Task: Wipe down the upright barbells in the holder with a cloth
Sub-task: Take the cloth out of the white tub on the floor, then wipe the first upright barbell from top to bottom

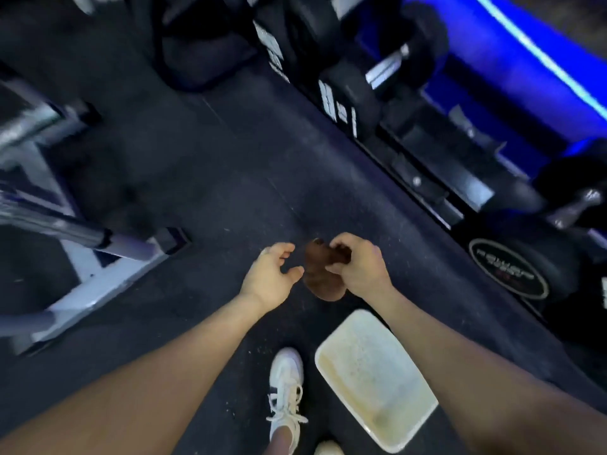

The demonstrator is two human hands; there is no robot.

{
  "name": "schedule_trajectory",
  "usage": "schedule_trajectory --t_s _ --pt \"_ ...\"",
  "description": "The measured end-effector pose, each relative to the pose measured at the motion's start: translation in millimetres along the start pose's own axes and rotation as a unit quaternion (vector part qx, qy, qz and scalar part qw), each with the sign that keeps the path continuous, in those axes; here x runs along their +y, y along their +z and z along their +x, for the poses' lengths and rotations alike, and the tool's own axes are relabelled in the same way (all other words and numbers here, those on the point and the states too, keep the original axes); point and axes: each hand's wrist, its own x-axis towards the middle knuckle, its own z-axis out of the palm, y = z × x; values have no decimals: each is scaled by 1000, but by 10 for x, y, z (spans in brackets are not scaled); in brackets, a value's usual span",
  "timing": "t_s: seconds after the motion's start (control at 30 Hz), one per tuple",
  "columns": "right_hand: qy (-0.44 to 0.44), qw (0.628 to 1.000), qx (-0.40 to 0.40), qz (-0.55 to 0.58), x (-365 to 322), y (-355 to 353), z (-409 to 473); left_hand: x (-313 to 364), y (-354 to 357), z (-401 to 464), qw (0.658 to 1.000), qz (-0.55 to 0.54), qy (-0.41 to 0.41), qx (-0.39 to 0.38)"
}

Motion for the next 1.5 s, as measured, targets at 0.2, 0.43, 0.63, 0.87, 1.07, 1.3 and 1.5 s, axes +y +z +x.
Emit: schedule_trajectory --t_s 0.2,0.43,0.63,0.87,1.07,1.3,1.5 --pt "-157 988 -7 -7 -1734 -836 -601 874 -1320 -1093 990 21 72 116" --pt "-331 943 -13 -33 -3780 -1819 -1585 1934 -2896 -2479 959 33 152 237" --pt "-461 885 13 -60 -5191 -2473 -2448 2649 -3962 -3605 930 -25 242 275" --pt "-567 819 41 -79 -6427 -2920 -3333 3086 -4841 -4696 881 -95 344 311" --pt "-594 799 88 -26 -7122 -2810 -3770 3182 -5483 -5218 842 -145 385 350" --pt "-585 760 280 36 -7719 -2206 -4227 2992 -6177 -5650 767 -299 400 403" --pt "-663 718 211 33 -8309 -1654 -4503 2858 -6810 -6163 706 -379 431 415"
